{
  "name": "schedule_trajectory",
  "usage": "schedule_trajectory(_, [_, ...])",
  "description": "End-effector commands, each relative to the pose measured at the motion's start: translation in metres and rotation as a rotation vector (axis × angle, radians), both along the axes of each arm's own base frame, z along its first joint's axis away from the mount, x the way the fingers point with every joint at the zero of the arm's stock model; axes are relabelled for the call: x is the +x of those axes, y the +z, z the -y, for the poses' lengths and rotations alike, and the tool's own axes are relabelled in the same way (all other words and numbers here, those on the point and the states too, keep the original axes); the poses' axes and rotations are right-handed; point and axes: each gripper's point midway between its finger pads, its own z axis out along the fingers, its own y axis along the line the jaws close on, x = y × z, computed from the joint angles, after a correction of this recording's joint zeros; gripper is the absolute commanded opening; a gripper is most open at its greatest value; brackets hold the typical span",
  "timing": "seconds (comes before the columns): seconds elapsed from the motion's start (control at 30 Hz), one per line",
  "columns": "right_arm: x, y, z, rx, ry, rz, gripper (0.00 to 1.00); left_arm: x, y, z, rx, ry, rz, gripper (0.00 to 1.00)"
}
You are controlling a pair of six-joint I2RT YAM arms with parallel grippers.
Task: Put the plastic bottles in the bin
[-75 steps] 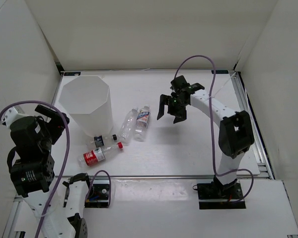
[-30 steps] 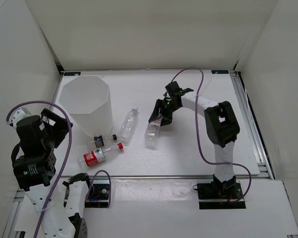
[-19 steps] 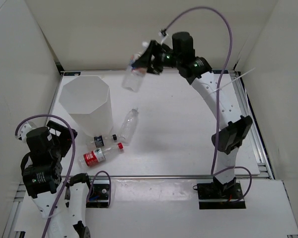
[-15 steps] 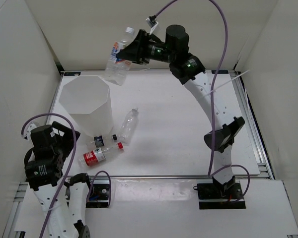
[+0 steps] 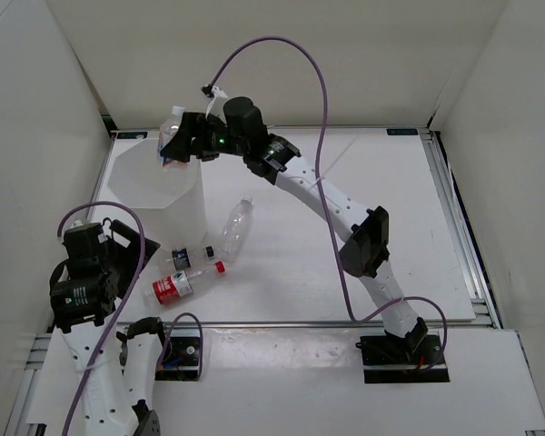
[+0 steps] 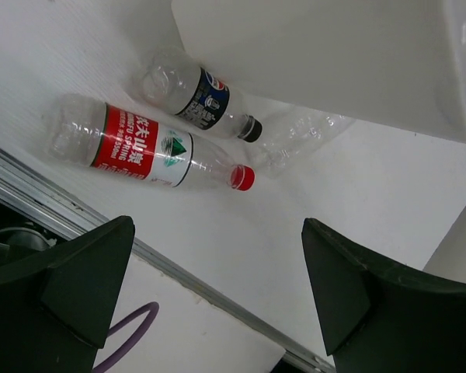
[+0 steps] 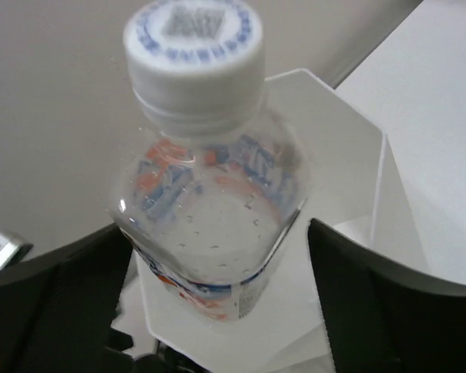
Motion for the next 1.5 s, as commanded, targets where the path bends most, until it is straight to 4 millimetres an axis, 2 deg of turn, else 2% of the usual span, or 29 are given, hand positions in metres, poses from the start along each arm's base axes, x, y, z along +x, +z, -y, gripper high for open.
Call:
schedule_trajectory(0.0, [-0.013, 0.066, 0.012, 0.084, 0.009, 0.167, 1.0, -0.016, -0.028, 0.015, -0.111, 0.009, -0.13, 1.0])
schedule_trajectory(0.03, [-0.017, 0.071, 0.019, 0.063, 0.011, 0.18, 1.0, -0.018, -0.033, 0.016, -0.127, 0.026, -0.135, 1.0])
schedule_trajectory(0.07, [-0.03, 0.105, 0.037, 0.082, -0.014, 0.259, 1.0, -0.02, -0.043, 0.018, -0.147, 0.045, -0.162, 1.0])
schedule_trajectory(0.1, [-0.023, 0.103, 0.047, 0.05, -0.077, 0.273, 1.0, -0.021, -0.048, 0.019, -0.181, 0.085, -0.169, 1.0])
schedule_trajectory(0.13, [-0.026, 0.115, 0.06, 0.05, -0.106, 0.303, 1.0, -0.022, -0.054, 0.02, -0.201, 0.109, -0.179, 1.0])
schedule_trajectory(0.17, [-0.039, 0.144, 0.084, 0.062, -0.135, 0.352, 1.0, -0.024, -0.065, 0.021, -0.22, 0.131, -0.192, 1.0])
schedule_trajectory(0.23, [-0.046, 0.156, 0.105, 0.043, -0.17, 0.374, 1.0, -0.024, -0.078, 0.023, -0.262, 0.184, -0.216, 1.0])
schedule_trajectory(0.27, [-0.058, 0.173, 0.126, 0.042, -0.189, 0.385, 1.0, -0.027, -0.093, 0.024, -0.279, 0.205, -0.246, 1.0])
schedule_trajectory(0.3, [-0.064, 0.173, 0.133, 0.031, -0.188, 0.378, 1.0, -0.026, -0.099, 0.024, -0.291, 0.221, -0.244, 1.0])
schedule_trajectory(0.33, [-0.075, 0.186, 0.15, 0.042, -0.202, 0.386, 1.0, -0.024, -0.104, 0.024, -0.313, 0.252, -0.252, 1.0])
schedule_trajectory(0.37, [-0.077, 0.17, 0.153, -0.004, -0.194, 0.356, 1.0, -0.026, -0.117, 0.025, -0.326, 0.269, -0.282, 1.0])
schedule_trajectory(0.47, [-0.098, 0.165, 0.17, -0.021, -0.166, 0.315, 1.0, -0.016, -0.126, 0.024, -0.362, 0.321, -0.256, 1.0])
schedule_trajectory(0.5, [-0.101, 0.144, 0.17, -0.065, -0.149, 0.271, 1.0, -0.015, -0.134, 0.024, -0.369, 0.332, -0.266, 1.0])
schedule_trajectory(0.53, [-0.111, 0.143, 0.174, -0.071, -0.127, 0.264, 1.0, -0.013, -0.138, 0.022, -0.366, 0.347, -0.262, 1.0])
schedule_trajectory(0.6, [-0.118, 0.127, 0.179, -0.122, -0.104, 0.226, 1.0, -0.007, -0.147, 0.018, -0.367, 0.371, -0.252, 1.0])
schedule_trajectory(0.7, [-0.13, 0.119, 0.192, -0.164, -0.085, 0.205, 1.0, -0.002, -0.162, 0.012, -0.356, 0.405, -0.256, 1.0])
schedule_trajectory(0.73, [-0.131, 0.111, 0.191, -0.183, -0.073, 0.189, 1.0, 0.0, -0.166, 0.012, -0.356, 0.405, -0.259, 1.0])
schedule_trajectory(0.8, [-0.137, 0.113, 0.203, -0.185, -0.074, 0.185, 1.0, 0.002, -0.174, 0.012, -0.37, 0.427, -0.268, 1.0])
schedule_trajectory(0.9, [-0.139, 0.1, 0.212, -0.214, -0.08, 0.163, 1.0, -0.006, -0.191, 0.018, -0.4, 0.432, -0.321, 1.0])
schedule_trajectory(0.97, [-0.132, 0.093, 0.217, -0.225, -0.103, 0.141, 1.0, -0.01, -0.201, 0.023, -0.424, 0.434, -0.346, 1.0])
schedule_trajectory(1.03, [-0.133, 0.091, 0.223, -0.225, -0.114, 0.127, 1.0, -0.017, -0.213, 0.03, -0.445, 0.415, -0.381, 0.95])
schedule_trajectory(1.1, [-0.131, 0.089, 0.226, -0.225, -0.126, 0.116, 1.0, -0.02, -0.216, 0.034, -0.455, 0.397, -0.395, 0.84])
schedule_trajectory(1.2, [-0.126, 0.08, 0.227, -0.241, -0.137, 0.089, 1.0, -0.015, -0.205, 0.037, -0.468, 0.36, -0.357, 0.76])
schedule_trajectory(1.23, [-0.128, 0.078, 0.229, -0.241, -0.139, 0.078, 1.0, -0.007, -0.192, 0.037, -0.469, 0.333, -0.311, 0.74])
schedule_trajectory(1.3, [-0.119, 0.071, 0.234, -0.248, -0.168, 0.048, 1.0, -0.007, -0.178, 0.038, -0.453, 0.285, -0.289, 0.7])
schedule_trajectory(1.33, [-0.123, 0.072, 0.234, -0.237, -0.159, 0.03, 1.0, -0.006, -0.162, 0.041, -0.459, 0.258, -0.274, 0.67])
schedule_trajectory(1.4, [-0.116, 0.061, 0.238, -0.253, -0.174, -0.001, 1.0, -0.008, -0.143, 0.044, -0.449, 0.208, -0.248, 0.62])
schedule_trajectory(1.43, [-0.114, 0.058, 0.239, -0.251, -0.18, -0.024, 1.0, -0.007, -0.118, 0.047, -0.447, 0.179, -0.202, 0.59])
schedule_trajectory(1.47, [-0.113, 0.056, 0.243, -0.245, -0.185, -0.045, 1.0, -0.005, -0.106, 0.046, -0.436, 0.164, -0.175, 0.57])
